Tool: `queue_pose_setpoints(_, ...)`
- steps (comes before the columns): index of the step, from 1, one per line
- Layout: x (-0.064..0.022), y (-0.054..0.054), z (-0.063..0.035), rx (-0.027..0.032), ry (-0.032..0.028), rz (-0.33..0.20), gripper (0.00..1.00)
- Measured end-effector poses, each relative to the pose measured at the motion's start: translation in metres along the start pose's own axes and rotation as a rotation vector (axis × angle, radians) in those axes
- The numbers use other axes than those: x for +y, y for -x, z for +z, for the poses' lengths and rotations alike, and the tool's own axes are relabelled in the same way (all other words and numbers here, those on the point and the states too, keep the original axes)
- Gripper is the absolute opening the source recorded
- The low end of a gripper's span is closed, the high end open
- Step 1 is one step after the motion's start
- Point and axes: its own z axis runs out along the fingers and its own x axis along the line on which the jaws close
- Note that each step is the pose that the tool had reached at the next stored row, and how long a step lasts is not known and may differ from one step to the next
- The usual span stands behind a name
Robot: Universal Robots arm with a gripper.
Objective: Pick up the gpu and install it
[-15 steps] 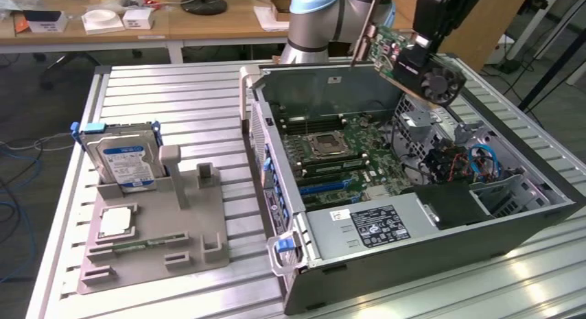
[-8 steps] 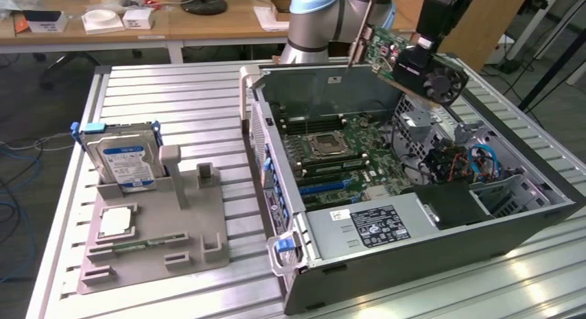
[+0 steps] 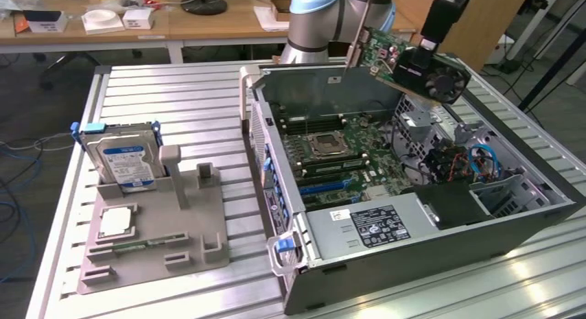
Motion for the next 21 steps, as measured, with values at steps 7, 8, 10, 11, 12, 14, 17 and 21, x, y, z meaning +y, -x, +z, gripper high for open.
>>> queue_pose_setpoints(7, 0.0000, 0.0000, 0.0000, 0.0054, -0.0067, -0.127, 0.26)
queue_pose_setpoints(8, 0.0000, 0.0000, 0.0000, 0.0062, -0.0076, -0.145, 0.26)
queue_pose_setpoints(10, 0.0000, 0.0000, 0.0000, 0.0078, -0.0094, -0.181, 0.26)
queue_pose_setpoints(11, 0.0000, 0.0000, 0.0000, 0.0085, -0.0104, -0.199, 0.26)
queue_pose_setpoints(12, 0.0000, 0.0000, 0.0000, 0.0092, -0.0113, -0.217, 0.26)
queue_pose_setpoints(14, 0.0000, 0.0000, 0.0000, 0.0108, -0.0132, -0.253, 0.26)
queue_pose_setpoints(17, 0.0000, 0.0000, 0.0000, 0.0132, -0.0161, -0.308, 0.26)
queue_pose_setpoints(21, 0.0000, 0.0000, 0.0000, 0.0163, -0.0198, -0.381, 0.26)
